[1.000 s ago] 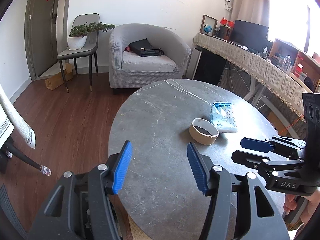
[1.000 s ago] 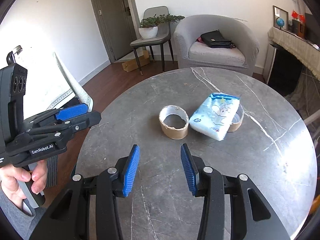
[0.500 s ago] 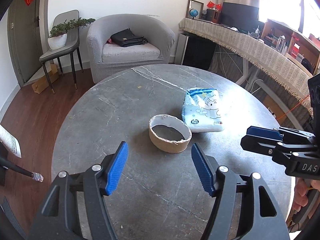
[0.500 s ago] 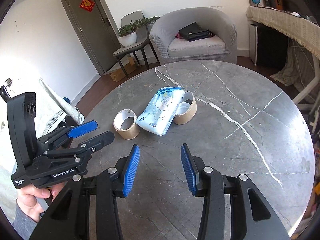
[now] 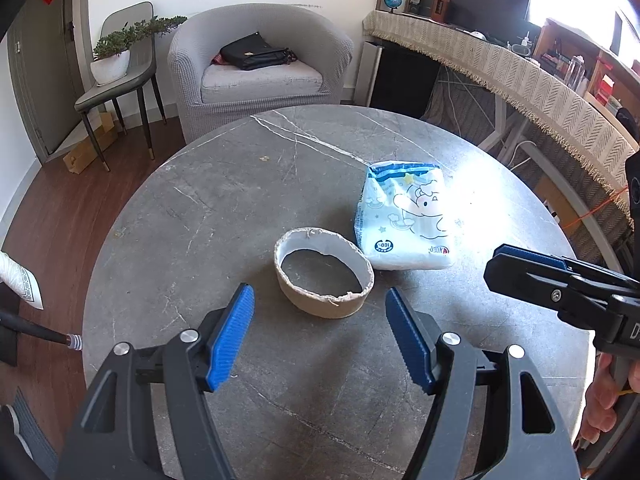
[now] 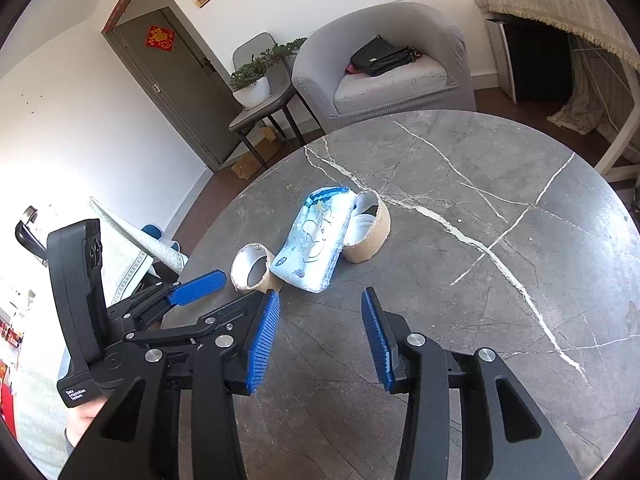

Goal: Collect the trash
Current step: 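Grasp a brown tape roll with the left tool while the right tool grasps the blue-and-white package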

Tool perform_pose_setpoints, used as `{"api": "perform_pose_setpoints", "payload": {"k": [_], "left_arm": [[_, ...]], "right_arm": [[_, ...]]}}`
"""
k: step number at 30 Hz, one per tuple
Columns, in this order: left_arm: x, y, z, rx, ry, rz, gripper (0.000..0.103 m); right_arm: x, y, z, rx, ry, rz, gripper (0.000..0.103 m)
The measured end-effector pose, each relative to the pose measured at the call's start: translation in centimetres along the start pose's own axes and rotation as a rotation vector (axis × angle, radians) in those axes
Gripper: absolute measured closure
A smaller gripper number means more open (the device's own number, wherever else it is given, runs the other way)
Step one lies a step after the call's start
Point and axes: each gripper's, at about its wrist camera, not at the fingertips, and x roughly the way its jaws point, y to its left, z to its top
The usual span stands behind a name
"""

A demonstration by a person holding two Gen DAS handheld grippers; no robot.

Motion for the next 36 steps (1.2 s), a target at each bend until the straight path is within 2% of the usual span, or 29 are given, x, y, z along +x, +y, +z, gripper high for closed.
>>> {"api": "perform_pose_setpoints", "payload": {"k": [3, 11, 13, 16, 29, 34, 35, 36], "left_arm": [[0.6, -0.1, 0.1, -0.018, 0.008, -0.017, 0.030], [1.3, -0.9, 0.4, 0.018, 0.008, 0.024, 0.031], [1.3, -1.0, 0.4, 0.023, 0.008, 0.041, 0.041], [1.2, -0.6, 0.5, -0.007, -0.001, 0.049, 0.050], [-1.0, 2.2, -0.3, -0.075, -0.031, 0.021, 0.051], [-2.0, 3.2, -1.0, -0.058, -0.046, 0.025, 0.051], [-2.2, 3.3, -1.1, -0.050, -0.051, 0.025, 0.051], [-2.4, 3.4, -1.3, -0.046, -0.057, 0.021, 0.051]], "right_arm": [[0.6, -0.1, 0.2, 0.021, 0.005, 0.015, 0.060], [2.1, -1.5, 0.4, 0.170, 0.007, 0.127, 0.060], [2.5, -1.9, 0.3, 0.211, 0.011, 0.149, 0.060], [2.9, -2.2, 0.2, 0.232, 0.013, 0.143, 0.060], [4.1, -1.2, 0.0, 0.296, -0.026, 0.142, 0.060], [4.3, -1.0, 0.4, 0.307, -0.055, 0.097, 0.060], [4.4, -0.9, 0.4, 0.300, -0.054, 0.088, 0.061], [4.6, -0.9, 0.4, 0.295, -0.052, 0.081, 0.068]]}}
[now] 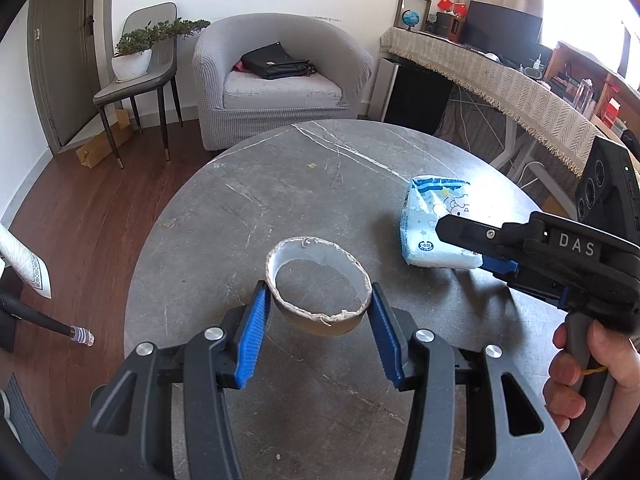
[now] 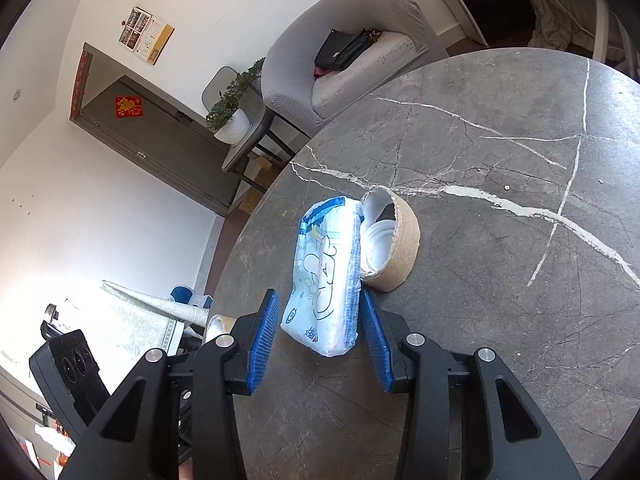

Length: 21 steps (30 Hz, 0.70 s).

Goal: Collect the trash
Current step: 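Grasp a brown tape roll with the left tool while the right tool grasps the blue-and-white package, then carry the tape roll into the green bin and open the left tool while the right tool carries the package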

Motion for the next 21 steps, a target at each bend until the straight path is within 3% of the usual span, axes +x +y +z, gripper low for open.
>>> {"api": "perform_pose_setpoints", "payload": {"k": [1, 4, 12, 21], "left_arm": [[-0.2, 0.1, -0.2, 0.004, -0.007, -0.003, 0.051], [-0.9, 0.6, -0.5, 0.003, -0.025, 0.001, 0.051], [-3.2, 3.7, -1.2, -0.061, -0.062, 0.006, 0.051], [-5.2, 7.4, -2.7, -0.104, -0.067, 0.062, 0.051]], "right_arm": [[0.1, 0.0, -0.1, -0.006, -0.001, -0.010, 0.076], [0.2, 0.2, -0.2, -0.027, -0.004, -0.023, 0.088], [-0.7, 2.9, -0.8, -0.148, -0.026, -0.029, 0.092], [-0.1, 7.4, -2.3, -0.320, -0.002, 0.006, 0.093]]}}
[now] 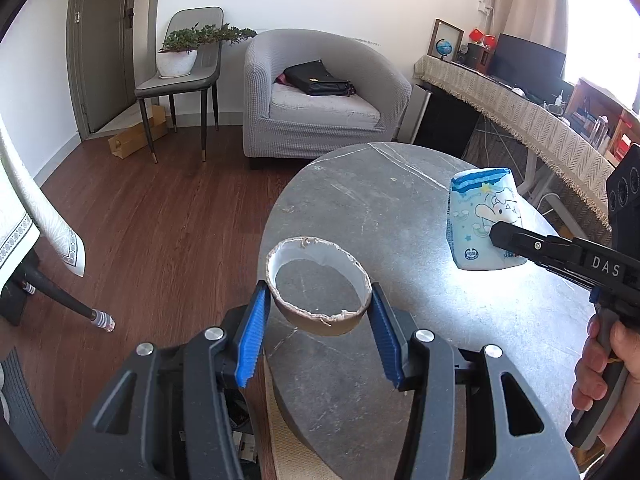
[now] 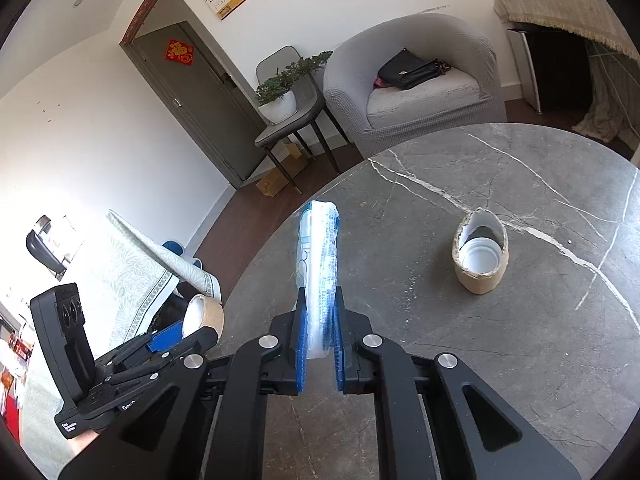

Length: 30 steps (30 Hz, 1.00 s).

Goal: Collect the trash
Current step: 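Carry the tape roll into the green bin and open the left tool while the right tool carries the package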

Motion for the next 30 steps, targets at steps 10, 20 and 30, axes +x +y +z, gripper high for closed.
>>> {"api": "perform_pose_setpoints", "payload": {"k": [10, 20, 30], "left_arm": [[-2.0, 4.6, -1.2, -0.055, 0.010, 0.054, 0.051], [-2.8, 9.3, -3.4, -0.116, 0.066, 0.108, 0.051], [-2.2, 12.3, -6.5, -0.135, 0.173, 0.126, 0.051]], "right_arm": [[2.0, 5.1, -1.1, -0.138, 0.061, 0.033, 0.093], [4.1, 9.4, -2.6, -0.255, 0.115, 0.057, 0.093], [5.8, 13.8, -4.3, -0.371, 0.164, 0.096, 0.093]]}}
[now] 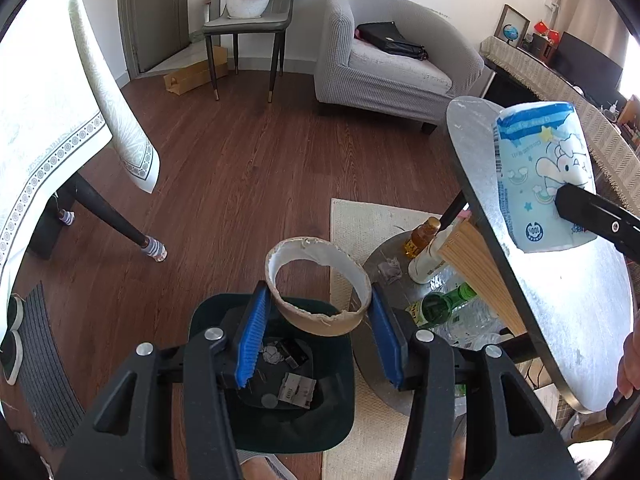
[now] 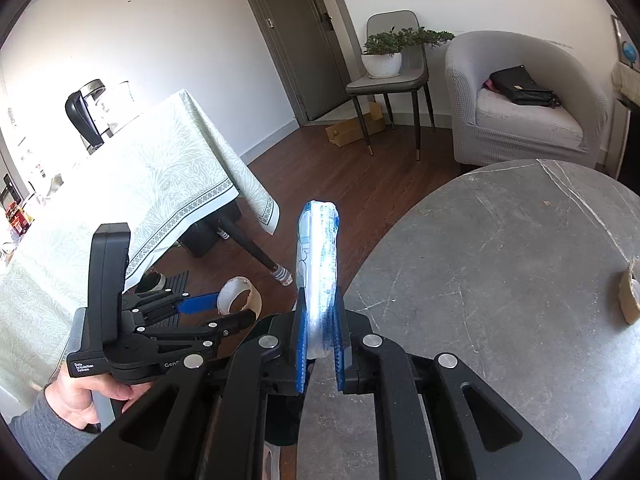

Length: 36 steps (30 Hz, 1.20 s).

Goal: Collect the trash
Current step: 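Carry the tape roll into the green bin and open the left tool while the right tool carries the package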

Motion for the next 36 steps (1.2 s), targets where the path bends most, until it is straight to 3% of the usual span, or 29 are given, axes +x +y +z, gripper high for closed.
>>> {"api": "perform_pose_setpoints", "payload": {"k": [11, 25, 30, 36], "left_arm": [[2.6, 3.2, -2.6, -0.035, 0.112, 0.032, 0.051], [6.3, 6.8, -6.2, -0.031, 0.289, 0.072, 0.049], [6.2, 7.8, -6.5, -0.032, 0.301, 0.068, 0.041], [4.8, 9.0, -6.3, -0.058, 0.259, 0.065, 0.043]], "right_arm": [[3.3, 3.3, 0.0, -0.054, 0.055, 0.042, 0.093], [8.5, 7.1, -1.4, -0.147, 0.200, 0.011, 0.093], [10.7, 8.3, -2.0, -0.168, 0.249, 0.005, 0.093], [13.2, 9.4, -2.8, -0.188, 0.304, -0.003, 0.093]]}}
